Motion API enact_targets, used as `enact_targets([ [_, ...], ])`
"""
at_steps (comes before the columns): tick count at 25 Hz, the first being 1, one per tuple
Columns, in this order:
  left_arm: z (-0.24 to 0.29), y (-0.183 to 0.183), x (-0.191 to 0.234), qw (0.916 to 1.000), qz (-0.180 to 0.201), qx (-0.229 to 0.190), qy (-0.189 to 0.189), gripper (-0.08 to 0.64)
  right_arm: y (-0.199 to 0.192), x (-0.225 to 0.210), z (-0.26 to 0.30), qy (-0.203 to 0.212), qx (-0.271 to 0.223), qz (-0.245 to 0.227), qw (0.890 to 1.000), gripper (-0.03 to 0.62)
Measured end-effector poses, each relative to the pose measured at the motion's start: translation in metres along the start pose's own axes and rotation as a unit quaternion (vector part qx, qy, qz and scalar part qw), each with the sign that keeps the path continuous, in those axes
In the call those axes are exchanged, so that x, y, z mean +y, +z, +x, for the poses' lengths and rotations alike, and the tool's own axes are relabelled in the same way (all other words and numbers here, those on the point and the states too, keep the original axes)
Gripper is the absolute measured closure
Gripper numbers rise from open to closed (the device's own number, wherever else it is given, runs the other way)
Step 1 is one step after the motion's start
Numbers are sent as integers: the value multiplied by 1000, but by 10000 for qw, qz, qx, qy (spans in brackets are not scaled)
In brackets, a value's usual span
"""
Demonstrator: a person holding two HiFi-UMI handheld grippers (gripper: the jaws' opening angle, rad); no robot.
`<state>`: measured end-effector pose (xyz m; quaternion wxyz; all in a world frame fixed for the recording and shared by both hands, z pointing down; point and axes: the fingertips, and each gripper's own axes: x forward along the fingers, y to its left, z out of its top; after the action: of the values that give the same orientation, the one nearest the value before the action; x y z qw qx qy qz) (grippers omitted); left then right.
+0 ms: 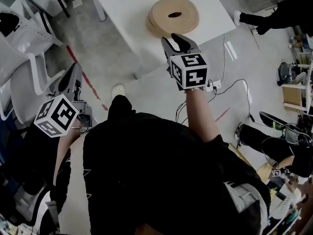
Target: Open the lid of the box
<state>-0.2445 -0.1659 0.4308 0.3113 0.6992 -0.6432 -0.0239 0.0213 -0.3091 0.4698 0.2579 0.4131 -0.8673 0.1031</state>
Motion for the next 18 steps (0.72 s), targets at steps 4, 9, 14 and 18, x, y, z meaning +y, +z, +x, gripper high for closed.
enact_targets([
  [4,8,2,3,10000,-13,34,-17,549,1,-3,6,-116,164,-473,9987,454],
  [9,11,-6,13,9999,-75,96,44,549,-1,-2,13,-216,307,-932,9949,448],
  [14,9,-12,22,9998,-99,150,121,549,3,4,25,-211,413,-1275,9908,445],
  [18,0,-15,34,9995,-156,132,230,549,1,8,32,-269,484,-1548,9864,439],
])
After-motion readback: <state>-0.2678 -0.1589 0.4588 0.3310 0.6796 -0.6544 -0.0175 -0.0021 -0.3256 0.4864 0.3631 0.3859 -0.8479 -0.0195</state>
